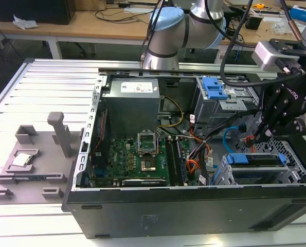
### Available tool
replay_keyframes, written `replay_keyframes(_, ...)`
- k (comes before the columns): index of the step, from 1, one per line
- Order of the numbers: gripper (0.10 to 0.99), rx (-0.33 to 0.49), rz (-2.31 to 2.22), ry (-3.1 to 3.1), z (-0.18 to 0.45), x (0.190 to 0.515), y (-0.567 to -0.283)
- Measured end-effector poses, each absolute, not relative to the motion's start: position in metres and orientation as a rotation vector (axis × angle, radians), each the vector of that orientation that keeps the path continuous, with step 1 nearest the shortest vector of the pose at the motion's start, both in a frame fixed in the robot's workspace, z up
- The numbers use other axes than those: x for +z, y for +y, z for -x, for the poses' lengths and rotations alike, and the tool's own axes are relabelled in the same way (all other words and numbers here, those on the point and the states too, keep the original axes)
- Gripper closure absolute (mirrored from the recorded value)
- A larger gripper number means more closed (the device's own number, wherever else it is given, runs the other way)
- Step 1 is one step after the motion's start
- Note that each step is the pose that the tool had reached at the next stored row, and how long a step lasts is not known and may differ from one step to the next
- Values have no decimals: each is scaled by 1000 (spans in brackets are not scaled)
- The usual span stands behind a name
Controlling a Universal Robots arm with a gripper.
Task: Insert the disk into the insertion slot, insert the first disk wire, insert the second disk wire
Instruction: 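Insert the first disk wire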
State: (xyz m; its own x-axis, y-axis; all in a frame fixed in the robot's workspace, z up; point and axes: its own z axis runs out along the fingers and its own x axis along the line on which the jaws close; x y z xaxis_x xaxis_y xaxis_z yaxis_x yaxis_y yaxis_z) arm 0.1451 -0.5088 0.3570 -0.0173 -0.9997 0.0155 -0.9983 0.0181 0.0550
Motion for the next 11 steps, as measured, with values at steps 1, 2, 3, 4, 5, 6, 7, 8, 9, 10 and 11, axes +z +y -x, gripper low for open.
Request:
replay_keyframes(1,910,-43,-2167,-2205,-145,357,-509)
replay_keyframes(2,910,-43,-2166,-2205,-145,357,-509)
replay_keyframes(3,910,-42,-2166,-2205,-145,357,-509)
replay_keyframes(4,910,-42,-2166,-2205,-146,357,-509)
replay_keyframes(5,910,-42,-2166,-2205,-148,357,-509)
replay_keyframes(6,910,-42,-2166,-2205,-150,357,-509)
replay_keyframes(7,910,-42,-2166,-2205,-150,357,-512)
replay_keyframes(8,910,-42,-2166,-2204,-151,357,-517)
replay_keyframes(9,910,-42,-2166,-2205,-151,357,-521)
replay_keyframes(10,910,-42,-2166,-2205,-151,357,-524)
replay_keyframes(11,910,-42,-2166,-2205,-150,357,-527)
